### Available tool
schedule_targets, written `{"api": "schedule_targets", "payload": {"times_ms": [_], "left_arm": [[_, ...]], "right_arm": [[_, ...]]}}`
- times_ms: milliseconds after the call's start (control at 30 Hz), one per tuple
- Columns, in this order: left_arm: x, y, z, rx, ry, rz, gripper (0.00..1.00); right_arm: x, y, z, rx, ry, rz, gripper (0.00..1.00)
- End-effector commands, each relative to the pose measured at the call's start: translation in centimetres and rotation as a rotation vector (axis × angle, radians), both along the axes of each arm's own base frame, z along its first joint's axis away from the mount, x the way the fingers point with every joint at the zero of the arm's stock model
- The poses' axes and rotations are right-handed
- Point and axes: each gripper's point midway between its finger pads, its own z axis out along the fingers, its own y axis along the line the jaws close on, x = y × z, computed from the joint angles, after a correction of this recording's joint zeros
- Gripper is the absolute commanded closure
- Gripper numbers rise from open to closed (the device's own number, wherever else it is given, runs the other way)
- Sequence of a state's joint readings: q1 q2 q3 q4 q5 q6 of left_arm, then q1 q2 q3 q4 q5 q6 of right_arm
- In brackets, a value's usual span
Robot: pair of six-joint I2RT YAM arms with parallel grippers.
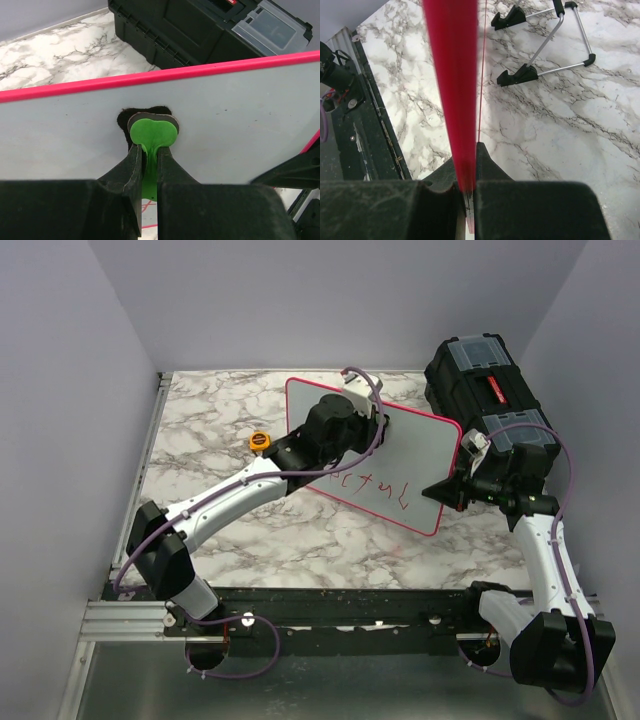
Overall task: Erase the whiteboard
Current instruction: Erase the whiteboard using the whiteboard eraser.
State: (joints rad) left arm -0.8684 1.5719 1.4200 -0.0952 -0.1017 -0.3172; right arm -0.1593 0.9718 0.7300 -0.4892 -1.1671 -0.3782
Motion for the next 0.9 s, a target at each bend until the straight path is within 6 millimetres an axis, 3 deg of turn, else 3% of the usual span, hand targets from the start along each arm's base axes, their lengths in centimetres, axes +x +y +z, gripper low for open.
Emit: {"api": "schedule_targets", "payload": {"times_ms": [0,133,233,367,533,633,867], "left_arm": [[1.9,1.8,0.6,0.007,-0.025,0.054,1.00],[3.0,3.9,0.7,0.000,-0.020,0.101,1.00],[2.9,4.1,0.7,-0.008,-0.015,0.103,1.00],[1.8,2.9,0.3,-0.029,0.009,0.069,1.00],[-0.8,-0.4,-0.6,-0.006,0.015,-0.008,1.00],[-1.1,-0.8,-1.5,0.007,0.025,-0.013,1.00],[1.9,3.4,-1.7,0.033,0.014,0.089,1.00]], "right_arm": [[-0.9,1.1,2.7,0.032,-0.147,0.108,1.00],[-0.9,1.1,2.8,0.031,-0.152,0.109,0.99],[-0.9,1.1,2.8,0.031,-0.150,0.108,1.00],[-0.8,1.1,2.7,0.031,-0.148,0.108,1.00],[-0.8,1.1,2.7,0.032,-0.146,0.109,1.00],[-0.9,1.1,2.7,0.031,-0.148,0.109,1.00],[-1.0,1.2,2.8,0.032,-0.151,0.111,1.00]]}}
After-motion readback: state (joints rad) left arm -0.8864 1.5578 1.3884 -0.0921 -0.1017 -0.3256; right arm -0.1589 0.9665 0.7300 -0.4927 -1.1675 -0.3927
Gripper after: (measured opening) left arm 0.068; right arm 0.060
